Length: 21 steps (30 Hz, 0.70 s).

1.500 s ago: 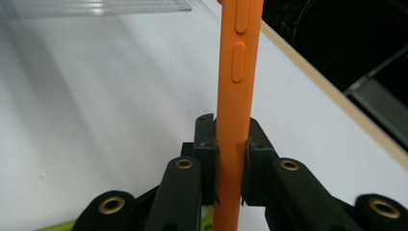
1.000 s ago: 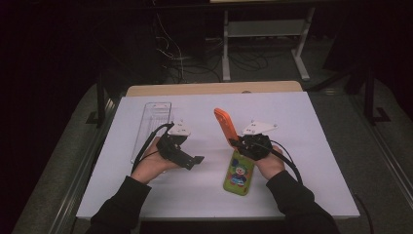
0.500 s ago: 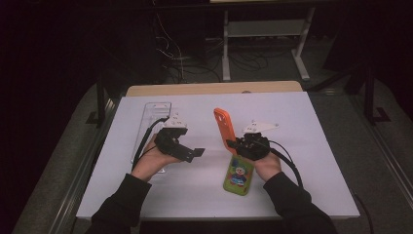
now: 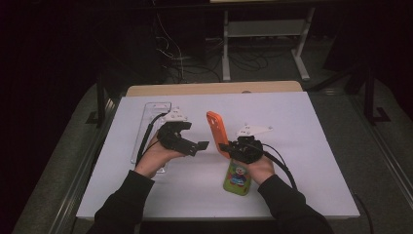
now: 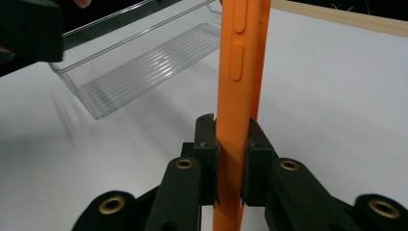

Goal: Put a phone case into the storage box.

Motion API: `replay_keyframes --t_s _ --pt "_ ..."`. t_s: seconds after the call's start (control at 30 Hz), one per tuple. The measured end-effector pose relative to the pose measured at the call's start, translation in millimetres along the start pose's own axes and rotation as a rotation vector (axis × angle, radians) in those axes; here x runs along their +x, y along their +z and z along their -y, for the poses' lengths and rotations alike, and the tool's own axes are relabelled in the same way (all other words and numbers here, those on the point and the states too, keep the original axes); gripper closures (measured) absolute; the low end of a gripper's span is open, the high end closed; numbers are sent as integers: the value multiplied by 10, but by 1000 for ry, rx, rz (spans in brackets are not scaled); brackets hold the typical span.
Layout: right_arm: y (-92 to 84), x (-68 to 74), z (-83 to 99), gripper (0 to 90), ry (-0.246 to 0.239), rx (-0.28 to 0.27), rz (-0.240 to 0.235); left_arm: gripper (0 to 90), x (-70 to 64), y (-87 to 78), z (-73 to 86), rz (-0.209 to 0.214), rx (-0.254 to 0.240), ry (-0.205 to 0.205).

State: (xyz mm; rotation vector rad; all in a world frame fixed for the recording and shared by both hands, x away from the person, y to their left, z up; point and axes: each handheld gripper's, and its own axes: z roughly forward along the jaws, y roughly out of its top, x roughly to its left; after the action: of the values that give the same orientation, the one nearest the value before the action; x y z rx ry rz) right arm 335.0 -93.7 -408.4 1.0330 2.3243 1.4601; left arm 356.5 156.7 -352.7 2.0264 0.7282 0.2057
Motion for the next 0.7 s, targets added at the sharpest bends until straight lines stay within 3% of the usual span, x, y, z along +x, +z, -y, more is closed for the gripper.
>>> replay_keyframes --t_s 0.3,0.7 --pt "66 133 -8 785 -10 3 -30 0 44 44 -11 12 -49 -46" --pt "120 279 -21 785 -30 0 -70 0 47 89 -3 23 -53 -53"
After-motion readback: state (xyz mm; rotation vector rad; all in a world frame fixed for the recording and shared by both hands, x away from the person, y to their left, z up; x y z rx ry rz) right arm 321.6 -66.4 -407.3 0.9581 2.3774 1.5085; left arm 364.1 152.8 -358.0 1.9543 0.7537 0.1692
